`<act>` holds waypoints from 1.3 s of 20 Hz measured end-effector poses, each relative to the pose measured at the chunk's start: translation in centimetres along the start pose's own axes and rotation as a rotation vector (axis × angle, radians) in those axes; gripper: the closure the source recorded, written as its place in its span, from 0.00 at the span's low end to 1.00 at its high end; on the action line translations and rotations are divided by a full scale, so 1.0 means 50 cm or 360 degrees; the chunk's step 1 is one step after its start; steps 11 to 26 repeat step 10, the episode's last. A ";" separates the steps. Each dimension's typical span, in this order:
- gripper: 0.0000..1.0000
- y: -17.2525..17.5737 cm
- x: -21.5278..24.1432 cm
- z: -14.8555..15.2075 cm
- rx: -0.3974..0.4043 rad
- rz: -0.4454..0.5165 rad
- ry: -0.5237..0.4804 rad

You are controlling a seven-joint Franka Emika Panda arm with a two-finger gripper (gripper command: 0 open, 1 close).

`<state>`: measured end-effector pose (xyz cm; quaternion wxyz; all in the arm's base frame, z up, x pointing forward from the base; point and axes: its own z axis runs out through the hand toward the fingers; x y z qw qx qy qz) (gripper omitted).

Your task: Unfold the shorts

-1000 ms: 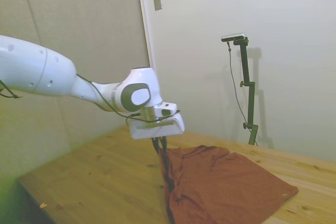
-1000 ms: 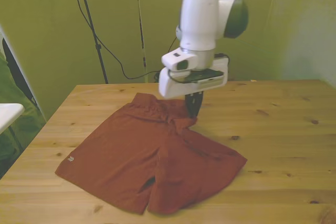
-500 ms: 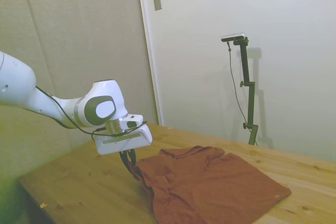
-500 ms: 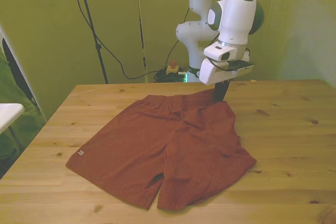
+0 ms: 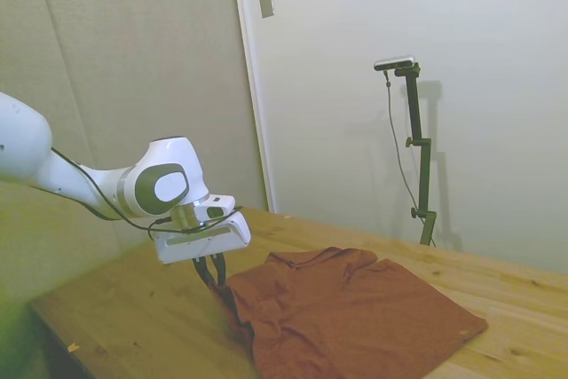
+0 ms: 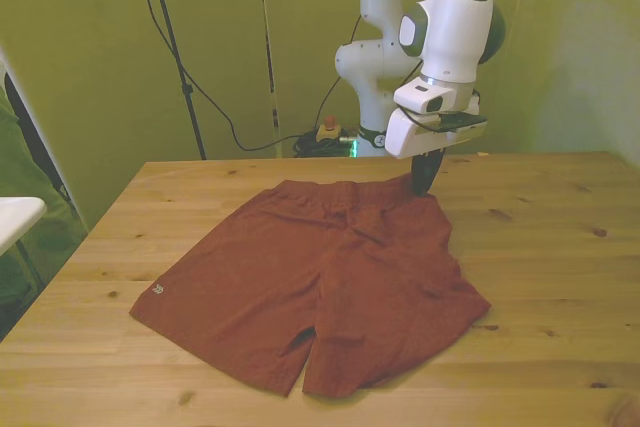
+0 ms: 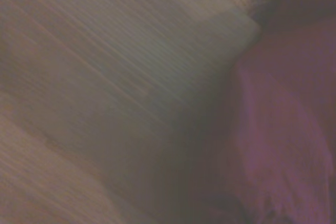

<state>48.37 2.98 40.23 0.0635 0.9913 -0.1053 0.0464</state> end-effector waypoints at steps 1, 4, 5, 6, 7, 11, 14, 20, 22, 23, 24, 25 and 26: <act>0.00 -0.003 -0.004 -0.006 0.0001 0.0001 0.0008; 0.00 -0.011 -0.014 -0.031 0.0004 0.0018 0.0041; 0.00 -0.013 -0.019 -0.039 0.0003 0.0031 0.0049; 0.00 -0.015 -0.024 -0.048 -0.0001 0.0045 0.0049; 0.00 -0.017 -0.029 -0.057 -0.0004 0.0058 0.0052; 0.00 -0.023 -0.043 -0.083 -0.0013 0.0096 0.0047; 0.00 -0.023 -0.043 -0.083 -0.0013 0.0096 0.0047; 0.00 -0.023 -0.043 -0.083 -0.0013 0.0096 0.0047; 0.00 -0.023 -0.043 -0.083 -0.0013 0.0096 0.0047; 0.00 -0.023 -0.043 -0.083 -0.0013 0.0096 0.0047; 0.00 -0.023 -0.043 -0.083 -0.0013 0.0096 0.0047; 0.00 -0.023 -0.043 -0.083 -0.0013 0.0096 0.0047; 0.00 -0.023 -0.043 -0.083 -0.0013 0.0096 0.0047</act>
